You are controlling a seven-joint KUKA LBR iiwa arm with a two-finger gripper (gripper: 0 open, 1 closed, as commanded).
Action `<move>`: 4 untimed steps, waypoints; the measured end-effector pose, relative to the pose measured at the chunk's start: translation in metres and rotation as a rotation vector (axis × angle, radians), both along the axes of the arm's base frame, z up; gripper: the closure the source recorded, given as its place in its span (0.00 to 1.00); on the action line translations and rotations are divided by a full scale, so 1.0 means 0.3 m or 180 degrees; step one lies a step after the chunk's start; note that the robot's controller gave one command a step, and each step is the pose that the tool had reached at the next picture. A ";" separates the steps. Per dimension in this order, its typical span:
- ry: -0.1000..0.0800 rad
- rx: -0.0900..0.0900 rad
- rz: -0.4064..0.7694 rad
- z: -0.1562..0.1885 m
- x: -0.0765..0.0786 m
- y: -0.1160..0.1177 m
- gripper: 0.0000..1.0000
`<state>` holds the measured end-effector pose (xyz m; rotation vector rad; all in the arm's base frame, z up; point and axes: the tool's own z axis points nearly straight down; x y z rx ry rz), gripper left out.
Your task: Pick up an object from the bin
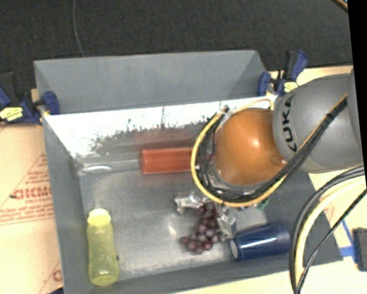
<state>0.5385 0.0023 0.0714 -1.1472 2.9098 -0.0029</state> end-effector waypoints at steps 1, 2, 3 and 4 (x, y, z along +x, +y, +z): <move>-0.0010 -0.0009 0.1193 -0.003 0.002 0.063 1.00; -0.0010 -0.0008 0.1186 -0.003 0.002 0.063 1.00; -0.0018 -0.0005 0.1178 0.028 0.001 0.063 1.00; -0.0032 -0.0003 0.1170 0.055 0.004 0.063 1.00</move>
Offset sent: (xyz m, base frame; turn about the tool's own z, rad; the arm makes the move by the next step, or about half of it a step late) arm 0.0000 0.0000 0.0000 0.0000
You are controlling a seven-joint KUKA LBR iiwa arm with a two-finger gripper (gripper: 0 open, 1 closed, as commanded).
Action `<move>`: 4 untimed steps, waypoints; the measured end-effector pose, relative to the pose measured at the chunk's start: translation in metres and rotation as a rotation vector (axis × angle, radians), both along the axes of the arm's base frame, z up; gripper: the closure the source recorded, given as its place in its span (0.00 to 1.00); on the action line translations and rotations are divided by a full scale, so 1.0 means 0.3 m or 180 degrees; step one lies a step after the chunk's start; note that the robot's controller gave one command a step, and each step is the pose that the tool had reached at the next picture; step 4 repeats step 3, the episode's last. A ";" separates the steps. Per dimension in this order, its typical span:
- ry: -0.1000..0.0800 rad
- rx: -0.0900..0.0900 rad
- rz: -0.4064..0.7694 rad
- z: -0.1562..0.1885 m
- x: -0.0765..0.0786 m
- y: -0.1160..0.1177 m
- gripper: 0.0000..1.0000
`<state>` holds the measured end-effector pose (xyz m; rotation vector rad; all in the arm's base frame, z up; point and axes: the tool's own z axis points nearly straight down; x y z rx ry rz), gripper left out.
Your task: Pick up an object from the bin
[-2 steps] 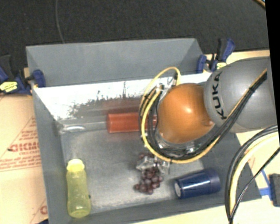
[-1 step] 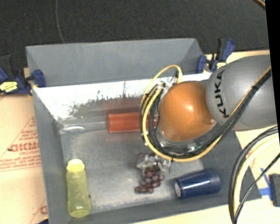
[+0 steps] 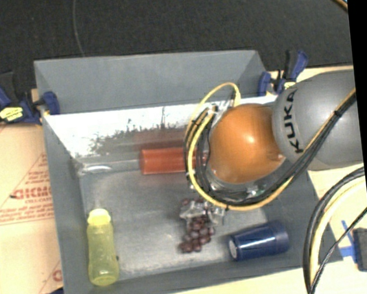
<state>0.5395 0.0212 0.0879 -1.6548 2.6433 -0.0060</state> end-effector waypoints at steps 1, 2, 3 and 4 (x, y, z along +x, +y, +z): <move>0.0042 0.0001 -0.0002 0.081 -0.010 0.001 1.00; 0.0026 -0.0002 0.0000 0.215 -0.004 0.000 1.00; 0.0007 -0.0003 -0.0002 0.353 0.001 -0.001 1.00; 0.0007 -0.0003 -0.0002 0.353 0.001 -0.001 1.00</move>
Offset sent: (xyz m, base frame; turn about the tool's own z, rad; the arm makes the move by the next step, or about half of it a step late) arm -0.0021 0.0002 0.0237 0.0008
